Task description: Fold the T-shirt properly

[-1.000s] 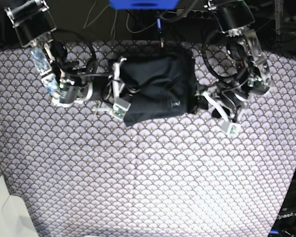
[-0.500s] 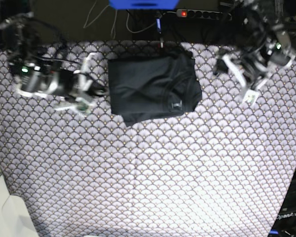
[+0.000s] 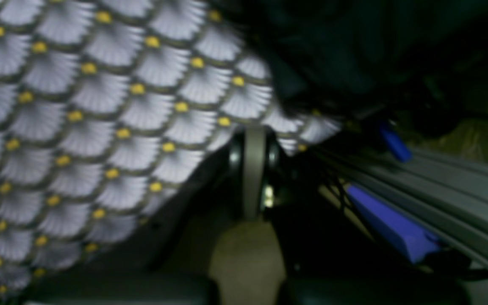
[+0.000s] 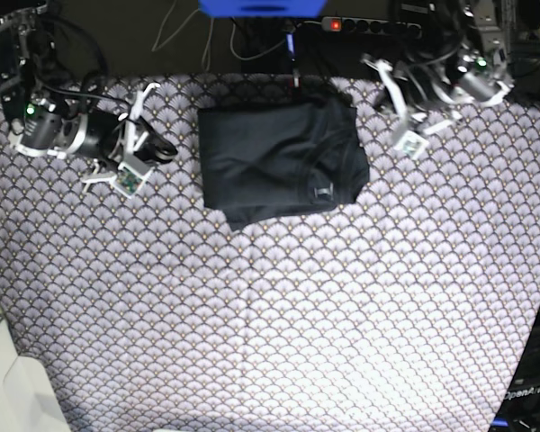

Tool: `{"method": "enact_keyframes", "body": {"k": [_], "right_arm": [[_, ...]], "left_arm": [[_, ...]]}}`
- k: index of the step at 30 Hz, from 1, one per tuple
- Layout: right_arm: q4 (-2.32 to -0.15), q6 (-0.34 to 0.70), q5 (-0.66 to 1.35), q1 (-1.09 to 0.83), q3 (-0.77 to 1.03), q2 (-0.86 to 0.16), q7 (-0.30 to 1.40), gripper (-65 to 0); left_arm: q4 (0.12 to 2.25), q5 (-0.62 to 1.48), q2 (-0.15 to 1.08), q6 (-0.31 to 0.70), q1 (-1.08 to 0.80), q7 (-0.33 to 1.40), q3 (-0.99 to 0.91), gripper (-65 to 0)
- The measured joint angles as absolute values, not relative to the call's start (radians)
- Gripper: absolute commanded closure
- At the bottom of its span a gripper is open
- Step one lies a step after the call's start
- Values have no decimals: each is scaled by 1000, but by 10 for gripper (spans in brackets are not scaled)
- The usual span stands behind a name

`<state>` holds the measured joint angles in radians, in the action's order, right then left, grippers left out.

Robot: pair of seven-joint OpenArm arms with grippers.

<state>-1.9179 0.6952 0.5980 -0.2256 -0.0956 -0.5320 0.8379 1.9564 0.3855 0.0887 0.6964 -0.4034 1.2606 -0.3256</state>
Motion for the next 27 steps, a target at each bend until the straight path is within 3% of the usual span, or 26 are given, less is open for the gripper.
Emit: {"method": "enact_keyframes", "body": {"k": [5, 12, 19, 27], "right_arm": [[-1918, 695, 598, -226, -95, -531, 838, -37], [-1918, 695, 599, -226, -94, -532, 841, -37], [-1917, 695, 599, -228, -92, -532, 841, -37], [-1917, 695, 599, -228, -92, -532, 838, -37]], "left_arm": [[1954, 291, 77, 567, -392, 1258, -159, 0], [1944, 133, 43, 489, -324, 1253, -7, 0], [1790, 68, 14, 479, -244, 1253, -5, 0], [1767, 77, 15, 491, -220, 1196, -46, 0]]}}
